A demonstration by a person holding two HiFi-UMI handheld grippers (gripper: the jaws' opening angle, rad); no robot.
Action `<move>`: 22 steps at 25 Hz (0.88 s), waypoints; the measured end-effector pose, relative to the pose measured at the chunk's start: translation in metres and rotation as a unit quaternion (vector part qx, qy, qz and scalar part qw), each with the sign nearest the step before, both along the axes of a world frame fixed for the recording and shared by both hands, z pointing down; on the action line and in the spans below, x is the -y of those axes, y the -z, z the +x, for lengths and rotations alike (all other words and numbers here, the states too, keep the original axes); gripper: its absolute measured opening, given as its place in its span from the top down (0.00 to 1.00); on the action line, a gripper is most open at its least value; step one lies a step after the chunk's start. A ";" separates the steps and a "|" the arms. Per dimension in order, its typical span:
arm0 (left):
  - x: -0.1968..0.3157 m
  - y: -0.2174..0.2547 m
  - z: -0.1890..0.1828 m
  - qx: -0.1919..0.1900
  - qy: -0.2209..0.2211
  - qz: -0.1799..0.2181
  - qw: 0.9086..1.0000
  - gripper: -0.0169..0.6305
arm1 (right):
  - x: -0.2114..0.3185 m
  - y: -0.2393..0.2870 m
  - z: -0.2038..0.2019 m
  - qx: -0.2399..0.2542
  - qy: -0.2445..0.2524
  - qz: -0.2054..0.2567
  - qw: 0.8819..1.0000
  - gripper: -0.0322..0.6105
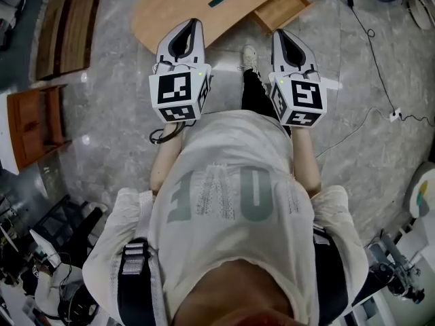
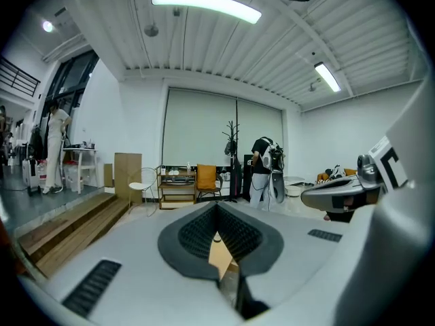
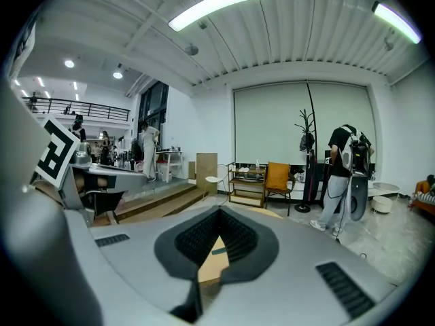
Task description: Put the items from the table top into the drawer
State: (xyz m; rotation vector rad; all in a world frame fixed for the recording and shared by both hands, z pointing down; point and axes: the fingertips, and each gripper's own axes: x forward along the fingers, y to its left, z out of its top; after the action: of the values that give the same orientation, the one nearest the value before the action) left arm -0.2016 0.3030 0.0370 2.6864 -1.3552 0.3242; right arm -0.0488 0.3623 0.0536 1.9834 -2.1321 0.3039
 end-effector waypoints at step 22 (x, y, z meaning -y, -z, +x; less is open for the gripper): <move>0.285 0.033 0.144 -0.001 0.092 0.010 0.996 0.96 | 0.317 0.004 0.128 -0.008 0.132 -0.024 0.991 0.94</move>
State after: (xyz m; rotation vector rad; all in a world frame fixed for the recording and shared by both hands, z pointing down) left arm -0.0580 0.0178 0.0041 2.5507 -1.5987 0.2896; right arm 0.0793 0.0450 0.0501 1.6472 -2.3191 0.2897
